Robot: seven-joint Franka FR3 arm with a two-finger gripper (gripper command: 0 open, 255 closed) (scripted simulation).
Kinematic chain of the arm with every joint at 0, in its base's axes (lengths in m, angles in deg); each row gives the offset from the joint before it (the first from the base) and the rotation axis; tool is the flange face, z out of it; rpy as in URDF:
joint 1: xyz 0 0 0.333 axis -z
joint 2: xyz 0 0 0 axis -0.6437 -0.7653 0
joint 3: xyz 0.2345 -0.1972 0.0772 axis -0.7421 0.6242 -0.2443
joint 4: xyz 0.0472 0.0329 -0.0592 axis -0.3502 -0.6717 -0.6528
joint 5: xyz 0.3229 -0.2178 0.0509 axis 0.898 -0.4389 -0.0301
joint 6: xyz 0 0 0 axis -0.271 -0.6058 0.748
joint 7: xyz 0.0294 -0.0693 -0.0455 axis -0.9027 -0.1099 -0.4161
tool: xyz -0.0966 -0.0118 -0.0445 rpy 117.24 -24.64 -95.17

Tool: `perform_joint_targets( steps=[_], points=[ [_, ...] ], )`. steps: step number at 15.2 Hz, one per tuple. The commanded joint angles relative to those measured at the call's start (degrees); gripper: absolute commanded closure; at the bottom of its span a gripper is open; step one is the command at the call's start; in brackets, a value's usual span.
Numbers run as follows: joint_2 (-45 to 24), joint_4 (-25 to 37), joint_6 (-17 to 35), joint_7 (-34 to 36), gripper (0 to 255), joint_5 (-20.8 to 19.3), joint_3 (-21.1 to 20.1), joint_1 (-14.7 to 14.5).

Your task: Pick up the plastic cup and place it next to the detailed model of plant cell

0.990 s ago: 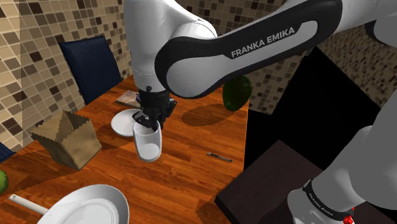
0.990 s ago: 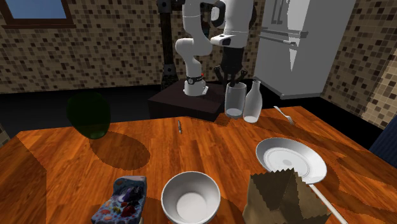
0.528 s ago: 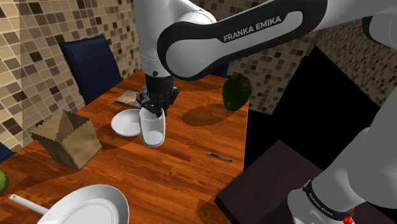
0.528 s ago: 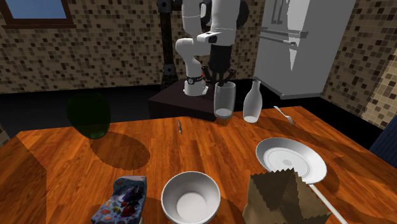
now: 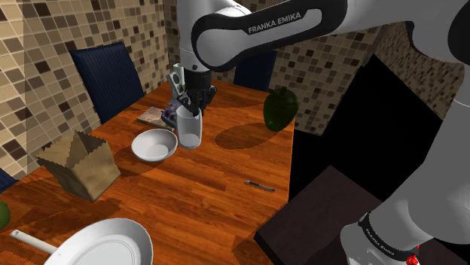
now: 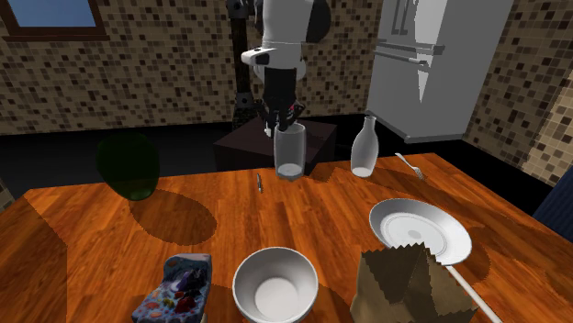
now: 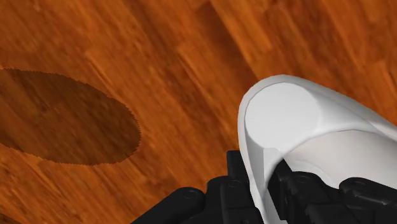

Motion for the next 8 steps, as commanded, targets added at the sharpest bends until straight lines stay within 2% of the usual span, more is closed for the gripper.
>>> perform_joint_targets(
  steps=[1, 8],
  points=[
    [-1.81, 2.88, -0.97, -2.15, 255, -0.44, 0.87, 0.96],
    [-10.12, 15.19, -4.76, -8.91, 255, -2.27, 3.74, 3.42]
  ],
)
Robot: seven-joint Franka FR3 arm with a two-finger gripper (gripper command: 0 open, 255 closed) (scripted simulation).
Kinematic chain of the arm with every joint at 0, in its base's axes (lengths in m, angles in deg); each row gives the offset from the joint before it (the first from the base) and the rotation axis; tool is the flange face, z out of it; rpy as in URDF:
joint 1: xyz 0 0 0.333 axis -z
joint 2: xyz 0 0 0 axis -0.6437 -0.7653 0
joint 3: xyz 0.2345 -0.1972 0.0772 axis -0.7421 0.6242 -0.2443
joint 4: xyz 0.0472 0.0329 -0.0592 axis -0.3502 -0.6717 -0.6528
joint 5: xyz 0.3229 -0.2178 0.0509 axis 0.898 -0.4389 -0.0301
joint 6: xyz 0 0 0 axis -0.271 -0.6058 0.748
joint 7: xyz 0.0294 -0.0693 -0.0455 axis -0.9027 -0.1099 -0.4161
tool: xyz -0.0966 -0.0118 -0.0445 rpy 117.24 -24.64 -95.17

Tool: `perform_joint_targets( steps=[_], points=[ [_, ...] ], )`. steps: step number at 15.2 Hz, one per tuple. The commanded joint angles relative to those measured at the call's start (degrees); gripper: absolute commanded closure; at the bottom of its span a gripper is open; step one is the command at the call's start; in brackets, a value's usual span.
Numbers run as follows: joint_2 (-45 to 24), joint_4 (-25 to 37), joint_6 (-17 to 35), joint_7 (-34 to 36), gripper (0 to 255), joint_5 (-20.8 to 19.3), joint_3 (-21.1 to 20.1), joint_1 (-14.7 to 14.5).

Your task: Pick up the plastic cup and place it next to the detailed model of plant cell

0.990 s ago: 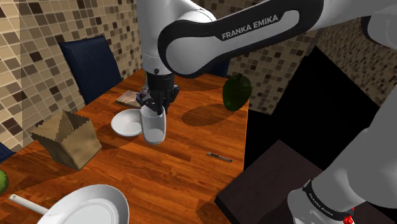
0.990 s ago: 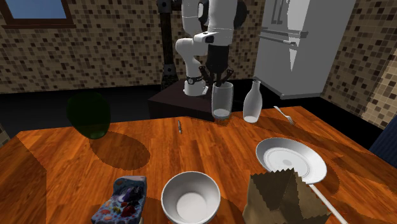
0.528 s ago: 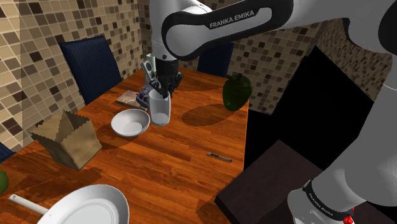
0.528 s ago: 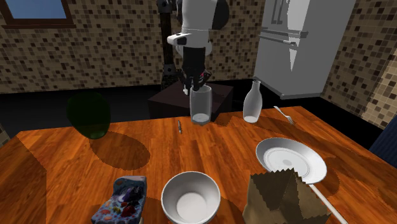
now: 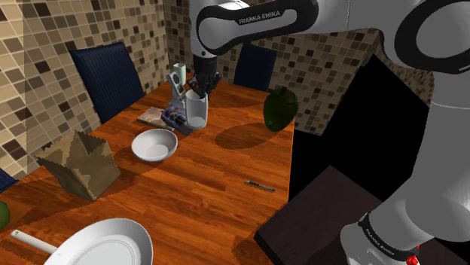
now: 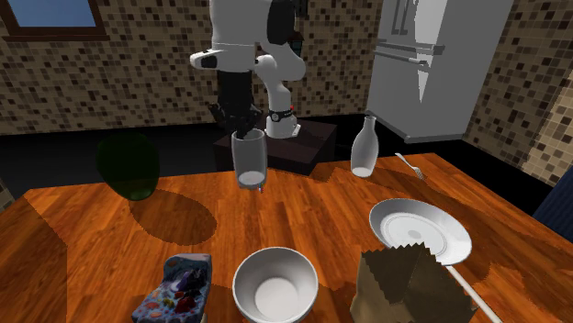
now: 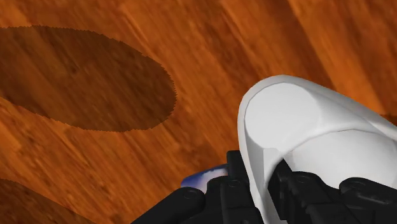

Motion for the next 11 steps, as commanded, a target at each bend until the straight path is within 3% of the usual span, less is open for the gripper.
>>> perform_joint_targets(
  steps=[1, 5, 8, 11],
  points=[
    [-2.78, 4.64, -1.76, -1.72, 255, -0.56, 0.71, 0.26],
    [-9.37, 15.24, -5.5, -5.64, 255, -1.59, 2.24, 0.74],
    [-16.32, 27.01, -9.95, -9.09, 255, -2.43, 3.55, 0.38],
    [-16.28, 24.58, -7.63, -8.76, 255, -2.54, 3.6, 0.74]
  ],
)
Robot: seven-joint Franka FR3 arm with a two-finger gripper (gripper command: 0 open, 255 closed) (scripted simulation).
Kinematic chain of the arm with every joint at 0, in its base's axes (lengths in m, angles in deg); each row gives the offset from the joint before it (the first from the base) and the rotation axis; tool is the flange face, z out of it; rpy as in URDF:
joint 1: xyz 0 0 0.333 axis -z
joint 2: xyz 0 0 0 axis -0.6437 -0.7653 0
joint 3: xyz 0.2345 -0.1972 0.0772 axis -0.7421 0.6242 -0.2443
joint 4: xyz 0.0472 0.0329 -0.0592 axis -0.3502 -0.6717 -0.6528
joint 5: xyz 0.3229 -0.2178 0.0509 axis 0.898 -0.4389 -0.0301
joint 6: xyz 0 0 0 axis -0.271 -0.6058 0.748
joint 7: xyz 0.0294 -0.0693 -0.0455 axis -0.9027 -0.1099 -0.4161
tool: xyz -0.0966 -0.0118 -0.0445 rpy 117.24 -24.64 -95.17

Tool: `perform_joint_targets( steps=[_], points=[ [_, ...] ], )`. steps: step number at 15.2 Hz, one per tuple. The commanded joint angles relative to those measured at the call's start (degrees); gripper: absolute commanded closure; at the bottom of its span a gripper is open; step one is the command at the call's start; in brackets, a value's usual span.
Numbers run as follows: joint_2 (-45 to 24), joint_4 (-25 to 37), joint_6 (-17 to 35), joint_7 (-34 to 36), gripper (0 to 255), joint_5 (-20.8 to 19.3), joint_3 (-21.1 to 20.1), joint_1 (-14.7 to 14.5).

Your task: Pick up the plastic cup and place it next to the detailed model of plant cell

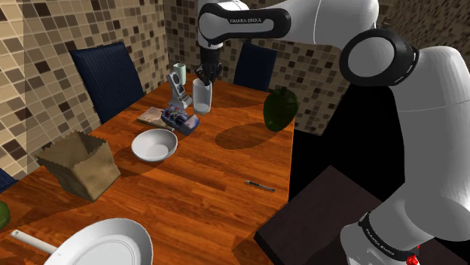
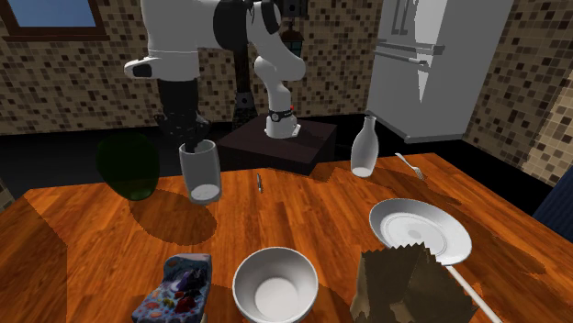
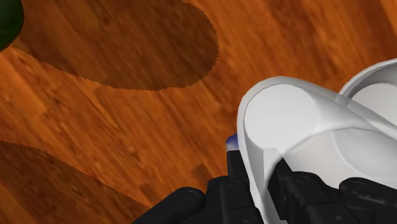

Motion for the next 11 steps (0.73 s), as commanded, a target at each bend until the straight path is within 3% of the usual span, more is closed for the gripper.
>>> perform_joint_targets(
  steps=[1, 11],
  points=[
    [-0.43, -0.77, 1.24, 0.0, 255, -0.13, 0.1, 0.17],
    [-1.69, -6.45, 7.98, 1.03, 255, -0.86, 0.51, 0.79]
  ],
)
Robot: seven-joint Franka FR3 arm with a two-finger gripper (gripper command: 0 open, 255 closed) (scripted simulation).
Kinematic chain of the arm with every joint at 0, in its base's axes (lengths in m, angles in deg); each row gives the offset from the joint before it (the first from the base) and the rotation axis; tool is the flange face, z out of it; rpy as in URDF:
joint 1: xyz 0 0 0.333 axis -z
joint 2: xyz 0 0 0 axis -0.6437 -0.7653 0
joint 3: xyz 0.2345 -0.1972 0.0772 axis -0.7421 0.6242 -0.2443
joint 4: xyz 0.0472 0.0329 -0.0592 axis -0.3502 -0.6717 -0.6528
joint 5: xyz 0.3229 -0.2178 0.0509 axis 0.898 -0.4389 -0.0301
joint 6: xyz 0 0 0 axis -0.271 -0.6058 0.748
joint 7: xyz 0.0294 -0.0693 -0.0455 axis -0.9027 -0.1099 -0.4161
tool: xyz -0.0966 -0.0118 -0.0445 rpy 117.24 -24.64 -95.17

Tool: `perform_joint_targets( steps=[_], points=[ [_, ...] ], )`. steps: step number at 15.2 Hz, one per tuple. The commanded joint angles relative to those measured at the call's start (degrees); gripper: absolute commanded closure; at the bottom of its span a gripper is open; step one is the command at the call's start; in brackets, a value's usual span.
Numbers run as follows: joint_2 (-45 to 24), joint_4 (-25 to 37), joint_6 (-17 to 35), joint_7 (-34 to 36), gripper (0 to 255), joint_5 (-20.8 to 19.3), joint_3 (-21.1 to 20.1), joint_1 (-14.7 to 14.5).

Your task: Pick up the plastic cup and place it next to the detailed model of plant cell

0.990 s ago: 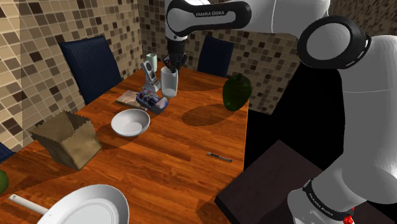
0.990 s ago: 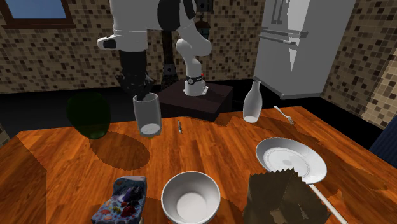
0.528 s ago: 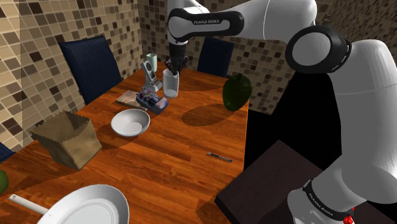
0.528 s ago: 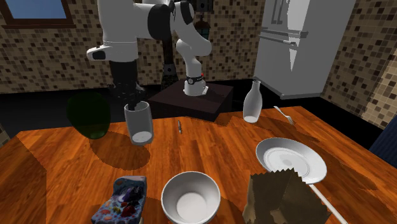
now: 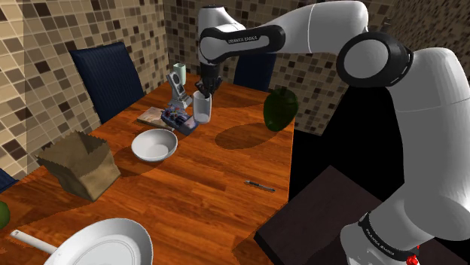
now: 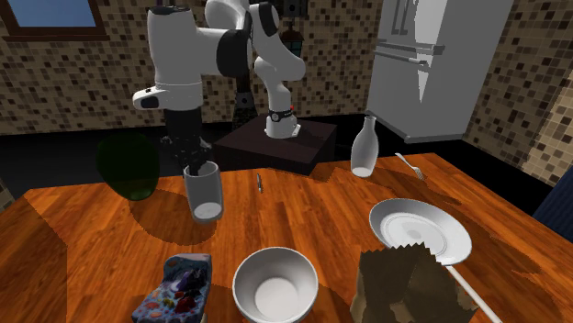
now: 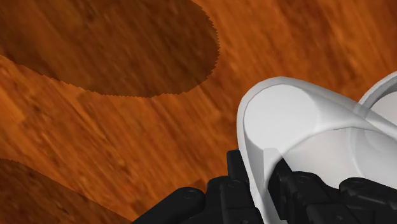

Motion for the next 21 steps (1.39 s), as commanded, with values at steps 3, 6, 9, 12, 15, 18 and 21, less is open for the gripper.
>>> perform_joint_targets(
  steps=[3, 6, 9, 12, 15, 18, 21],
  points=[
    [-1.05, -1.38, 2.43, 0.38, 255, -0.41, 0.27, 0.04],
    [-1.82, -2.41, 4.19, 0.67, 255, -0.72, 0.48, 0.07],
    [-2.69, -3.27, 5.88, 0.96, 255, -1.04, 0.71, 0.05],
    [-3.66, -3.96, 7.5, 1.25, 255, -1.39, 0.96, 0.0],
    [-4.72, -4.48, 9.06, 1.53, 255, -1.74, 1.24, -0.08],
    [-5.87, -4.85, 10.55, 1.79, 255, -2.1, 1.53, -0.19],
    [-7.11, -5.06, 11.97, 2.05, 255, -2.45, 1.84, -0.33]
  ],
)
